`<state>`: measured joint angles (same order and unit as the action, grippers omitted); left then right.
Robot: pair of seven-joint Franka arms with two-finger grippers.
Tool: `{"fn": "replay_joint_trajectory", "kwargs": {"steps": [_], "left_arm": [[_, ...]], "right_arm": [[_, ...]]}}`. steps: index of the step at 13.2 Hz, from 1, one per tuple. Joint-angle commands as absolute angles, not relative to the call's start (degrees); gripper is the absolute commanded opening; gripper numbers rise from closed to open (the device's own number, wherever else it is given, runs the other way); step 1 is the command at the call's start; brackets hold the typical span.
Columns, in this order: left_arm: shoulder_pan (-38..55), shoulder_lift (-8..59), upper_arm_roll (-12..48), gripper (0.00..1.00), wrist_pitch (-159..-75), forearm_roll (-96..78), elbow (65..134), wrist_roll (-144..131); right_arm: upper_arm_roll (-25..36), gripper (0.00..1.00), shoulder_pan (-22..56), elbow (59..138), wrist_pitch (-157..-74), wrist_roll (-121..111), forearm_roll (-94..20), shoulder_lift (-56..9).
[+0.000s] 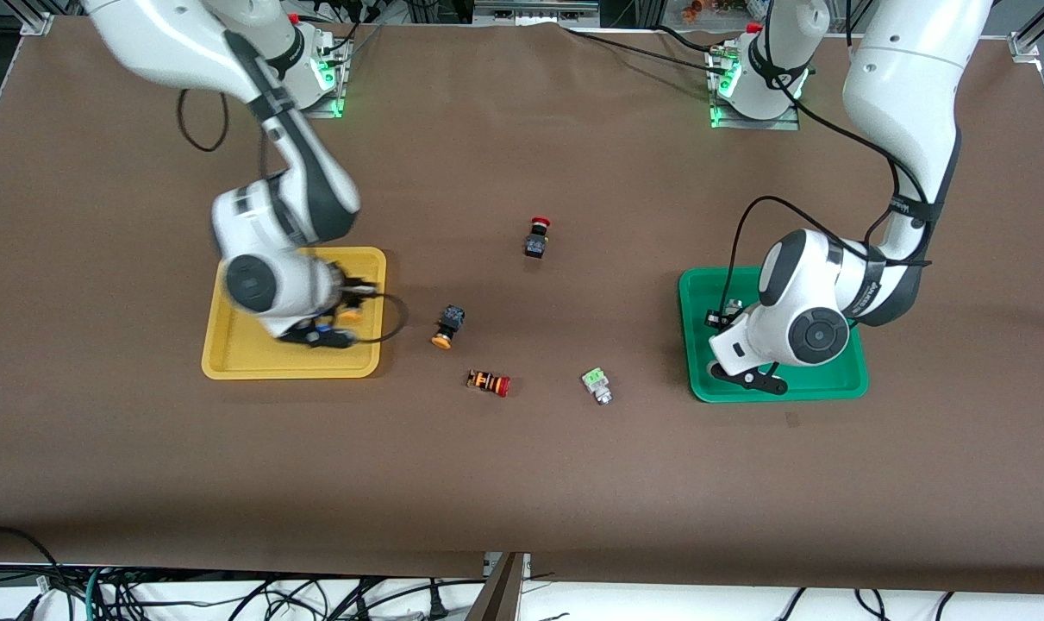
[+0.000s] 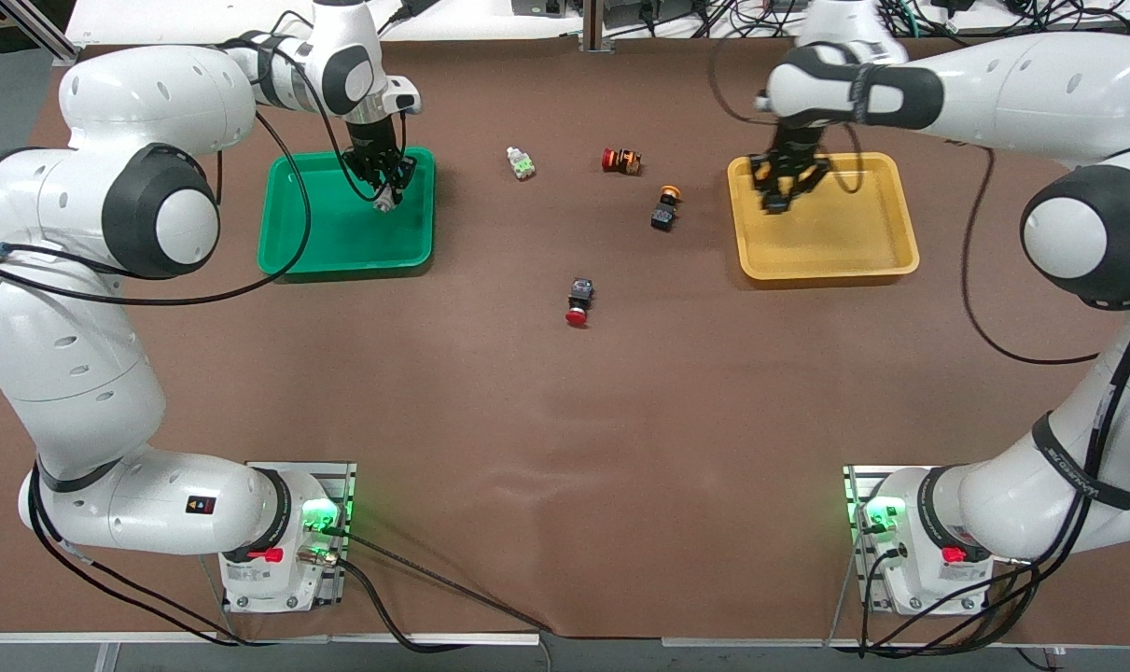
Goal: Place green and yellow buttons in trays
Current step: 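Place the yellow and green buttons in their matching trays with both grippers, then grasp the second yellow and green buttons with the right and left grippers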
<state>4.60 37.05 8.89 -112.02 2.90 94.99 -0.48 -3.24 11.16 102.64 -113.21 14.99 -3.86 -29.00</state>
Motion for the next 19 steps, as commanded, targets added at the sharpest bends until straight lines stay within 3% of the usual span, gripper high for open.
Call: {"fn": "replay_joint_trajectory", "kwargs": {"steps": [1,5,6,7,9,11,14,19], "left_arm": [[3.52,34.65,9.75,1.00,-110.92,3.16,93.43,0.53],[7.63,34.36,10.37,1.00,-111.18,2.90,84.75,0.09],[9.47,35.76,10.37,1.00,-111.36,2.81,82.38,-1.57],[11.41,37.51,10.37,1.00,-111.44,2.81,79.74,-6.54],[13.87,40.85,10.37,1.00,-112.58,2.81,75.78,-19.27],[14.85,43.67,10.37,1.00,-119.49,1.94,74.80,-30.62],[15.55,47.71,10.37,1.00,-130.50,-5.53,74.88,-42.43],[19.51,51.06,9.76,1.00,-134.73,-3.96,76.02,-49.31]], "right_arm": [[2.88,0.00,11.69,103.62,-113.11,5.73,-3.25,-30.76],[6.49,0.02,11.69,104.77,-113.47,4.14,-3.25,-32.08],[6.68,0.68,11.60,104.59,-113.47,4.13,-3.51,-32.43],[6.77,1.00,11.60,103.89,-113.21,4.83,-3.86,-32.26],[4.06,1.00,11.69,101.09,-112.68,6.84,-4.48,-31.47],[-1.82,1.00,12.30,97.75,-113.72,21.44,-5.71,-32.34],[-9.30,1.00,15.81,94.14,-122.22,42.56,-5.80,-36.99],[-12.48,1.00,19.59,92.72,-134.54,56.50,-5.36,-42.88]]}}
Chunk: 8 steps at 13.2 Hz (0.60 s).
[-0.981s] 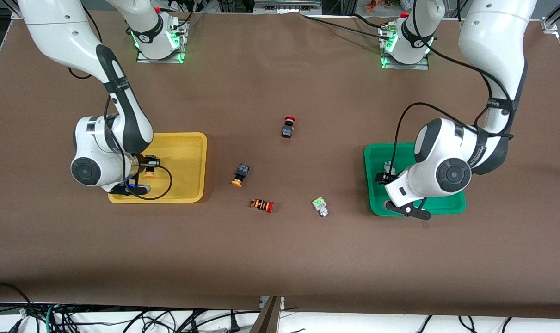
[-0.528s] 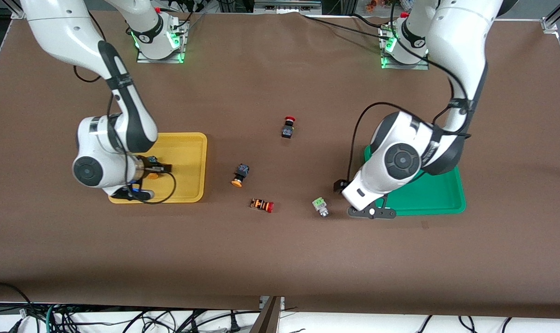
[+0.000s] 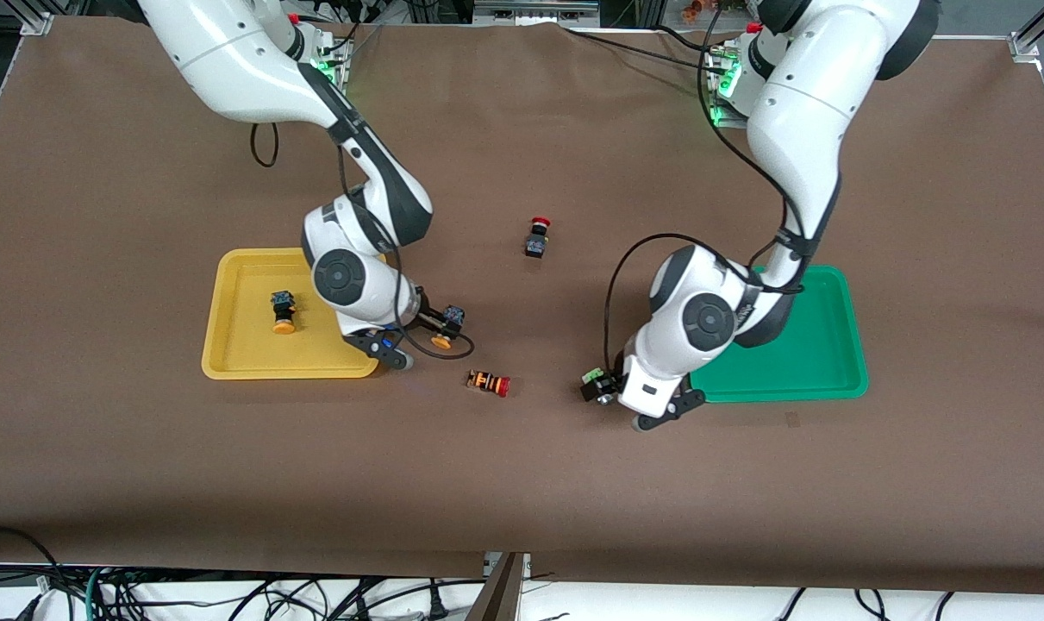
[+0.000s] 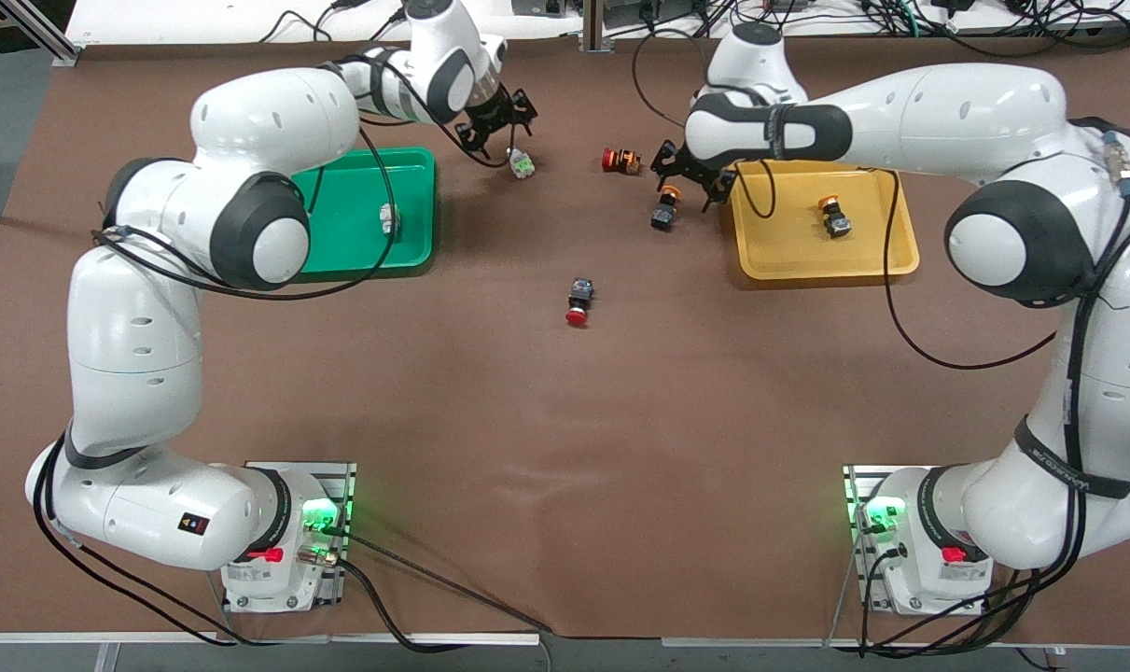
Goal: Place green and yellow buttons in trays
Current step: 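Grasp the second yellow and green buttons with the right and left grippers, then place the second buttons in the yellow and green trays with both grippers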
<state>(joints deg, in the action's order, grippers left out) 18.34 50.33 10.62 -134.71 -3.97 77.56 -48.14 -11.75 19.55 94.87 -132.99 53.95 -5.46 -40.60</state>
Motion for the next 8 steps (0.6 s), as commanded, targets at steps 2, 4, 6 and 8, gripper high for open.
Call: {"fn": "replay_joint_trajectory", "kwargs": {"steps": [2,4,6,8], "left_arm": [[19.78,52.03,9.76,1.00,-134.82,-0.90,76.20,-48.87],[19.78,53.17,9.76,0.83,-134.82,6.30,76.20,-48.95],[19.95,53.79,9.93,0.44,-134.82,6.15,76.29,-49.83],[20.13,53.79,10.20,0.28,-134.82,5.72,76.20,-49.83]], "right_arm": [[-12.48,1.00,20.04,92.72,-135.79,56.78,-4.84,-43.50],[-12.57,0.23,20.04,92.72,-135.79,56.60,-2.91,-43.68],[-12.57,0.00,20.04,92.81,-135.70,56.60,-2.90,-43.68],[-12.48,0.00,19.60,92.55,-133.61,55.11,-2.64,-42.55]]}}
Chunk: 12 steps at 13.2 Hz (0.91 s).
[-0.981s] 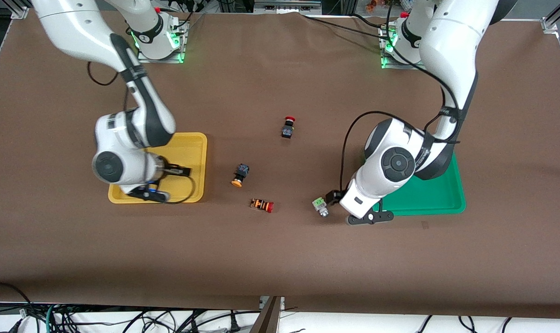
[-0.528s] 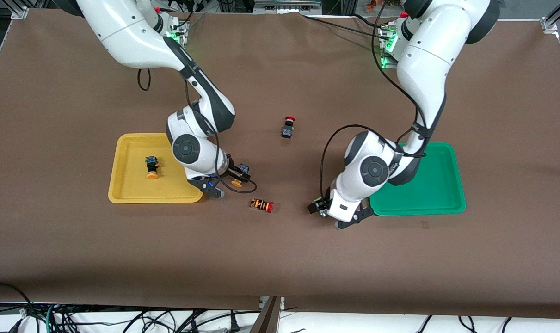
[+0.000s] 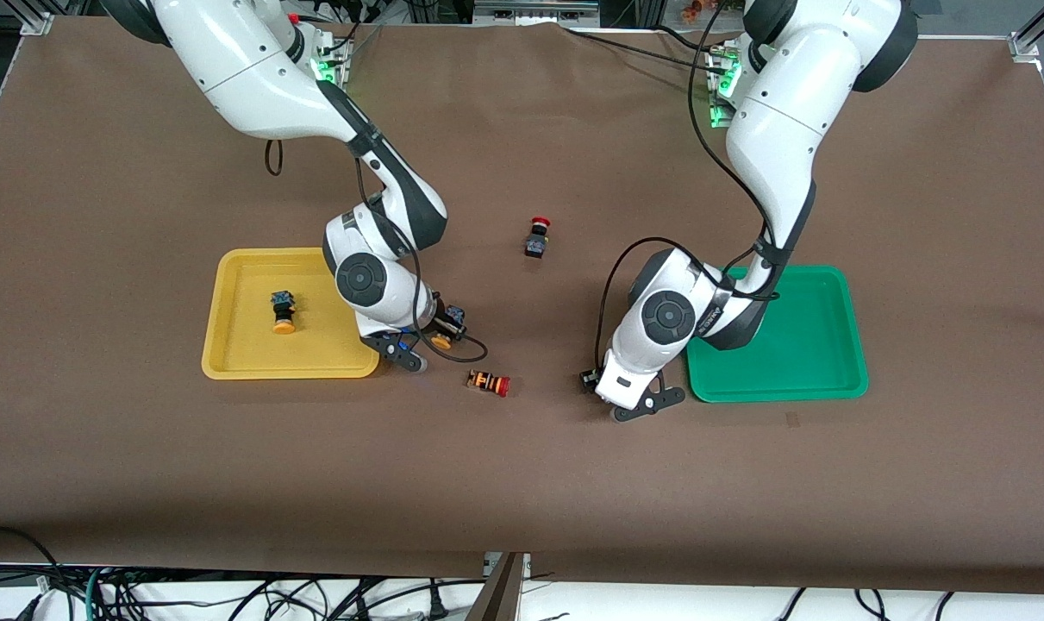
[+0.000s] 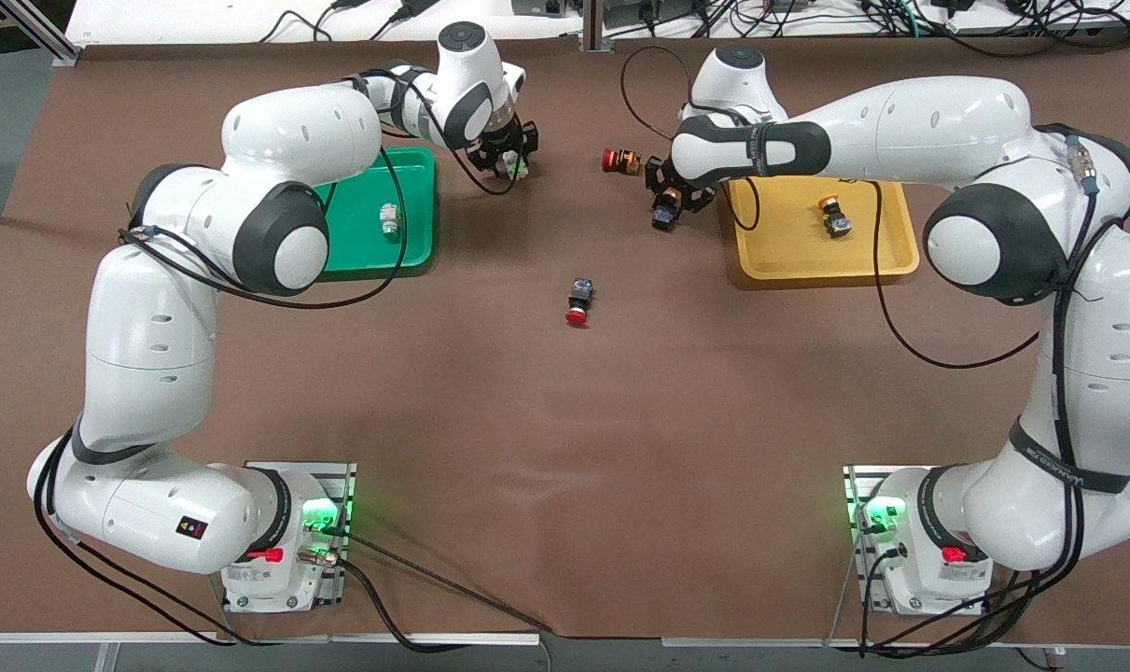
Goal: Place green and yellow buttons in trays
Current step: 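Place the second buttons in the yellow and green trays with both grippers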
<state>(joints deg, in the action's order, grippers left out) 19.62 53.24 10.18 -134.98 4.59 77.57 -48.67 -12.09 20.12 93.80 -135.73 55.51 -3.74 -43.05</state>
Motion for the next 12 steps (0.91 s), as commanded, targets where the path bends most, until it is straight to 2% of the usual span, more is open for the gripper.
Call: {"fn": "replay_joint_trajectory", "kwargs": {"steps": [1,2,5,7,9,12], "left_arm": [[20.04,53.88,10.28,0.16,-134.82,5.10,76.20,-49.83],[20.04,53.70,10.28,0.00,-134.82,5.18,76.11,-49.57],[19.43,50.56,10.02,0.00,-133.60,6.24,76.28,-48.35],[17.94,45.55,9.14,0.00,-123.81,7.64,76.64,-38.38],[13.82,41.42,9.14,0.00,-115.88,8.26,76.99,-25.82],[6.35,39.02,9.32,0.00,-104.71,8.17,77.52,-3.49]], "right_arm": [[-12.31,0.00,19.08,91.24,-129.77,52.06,-2.38,-41.67],[-11.96,0.00,18.20,89.23,-124.51,47.59,-2.29,-40.62],[-6.79,0.00,15.74,88.86,-113.33,31.53,-2.20,-37.01],[-1.69,0.00,15.03,89.47,-107.33,20.71,-2.20,-36.48],[1.22,0.00,14.85,93.06,-107.66,14.00,-2.20,-35.34],[1.76,0.00,14.76,97.45,-109.85,12.48,-2.28,-34.98]]}}
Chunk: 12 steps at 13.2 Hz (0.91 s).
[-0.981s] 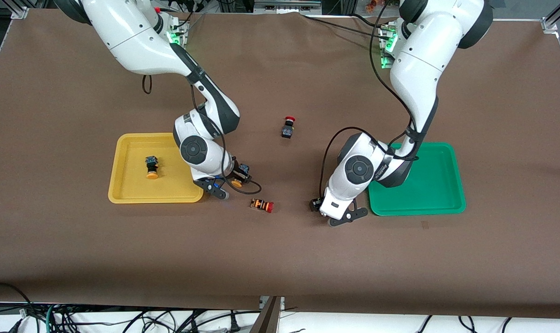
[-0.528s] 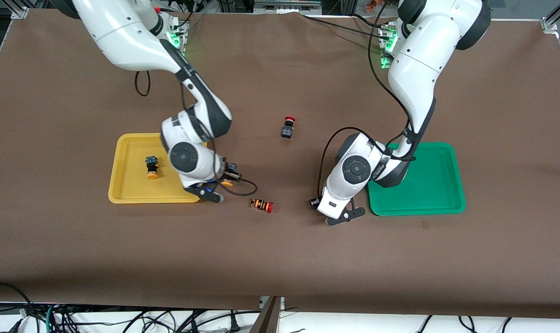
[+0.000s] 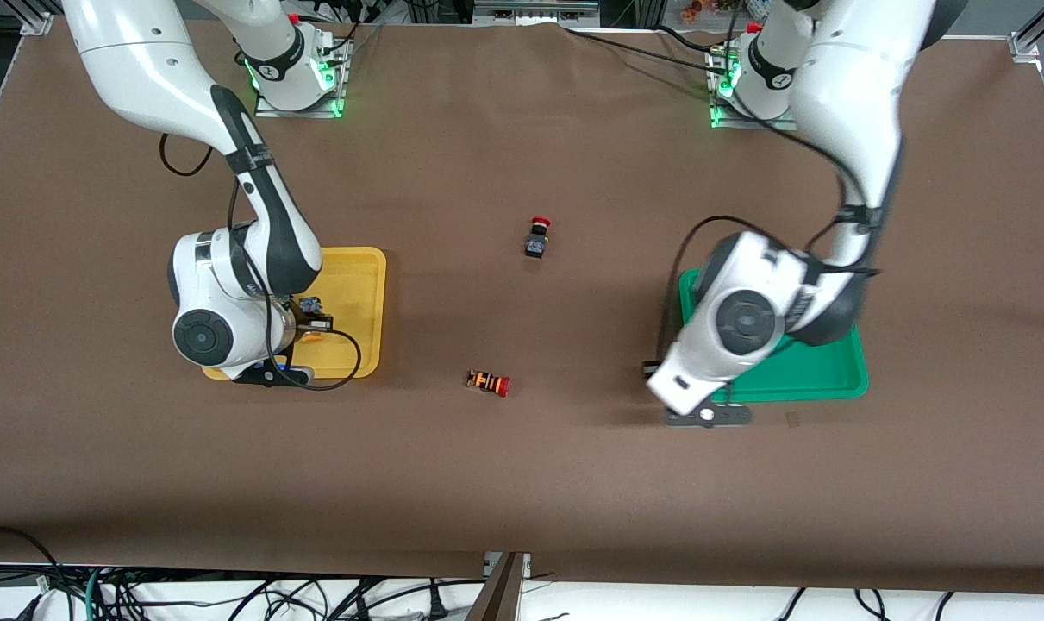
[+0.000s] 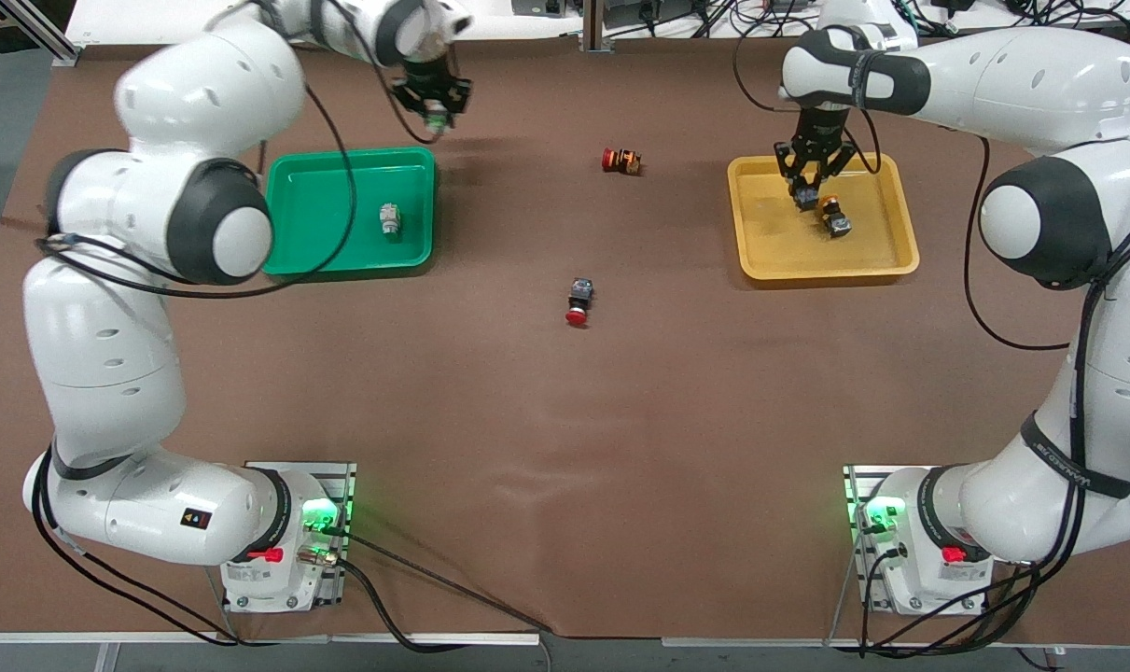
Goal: Place green and yellow buttons in trays
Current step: 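Place the second buttons in the yellow and green trays with both grippers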
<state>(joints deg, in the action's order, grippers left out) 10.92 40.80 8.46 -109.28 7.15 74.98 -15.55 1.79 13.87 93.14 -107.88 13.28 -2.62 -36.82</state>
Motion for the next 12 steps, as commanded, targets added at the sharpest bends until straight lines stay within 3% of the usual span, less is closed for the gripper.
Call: {"fn": "replay_joint_trajectory", "kwargs": {"steps": [1,2,3,6,7,8,12], "left_arm": [[4.15,39.37,9.23,0.00,-104.59,8.26,78.65,1.18],[1.78,39.72,9.23,0.00,-104.68,8.26,79.71,4.54],[0.54,40.34,9.23,0.00,-105.29,8.26,81.20,6.92],[-2.37,41.13,9.32,0.04,-116.23,7.65,91.19,8.09],[-3.16,40.96,9.32,0.21,-117.76,7.56,92.36,7.82],[-3.34,40.78,9.32,0.99,-117.86,7.30,91.76,7.47],[-3.08,33.42,9.84,1.00,-116.19,7.38,89.82,7.47]], "right_arm": [[1.67,0.00,14.68,98.43,-110.91,12.65,-2.63,-34.81],[1.50,0.41,14.68,98.35,-110.92,13.53,-2.72,-34.80],[1.41,0.99,14.68,97.91,-110.74,13.54,-2.99,-34.72],[1.49,1.00,14.33,94.58,-109.34,12.05,-2.90,-30.26],[1.49,1.00,13.20,93.87,-107.60,11.61,-2.38,-27.71],[1.58,1.00,12.75,92.82,-106.01,9.69,-2.29,-25.34],[4.13,1.00,12.57,87.98,-96.70,2.29,-1.23,-15.24]]}}
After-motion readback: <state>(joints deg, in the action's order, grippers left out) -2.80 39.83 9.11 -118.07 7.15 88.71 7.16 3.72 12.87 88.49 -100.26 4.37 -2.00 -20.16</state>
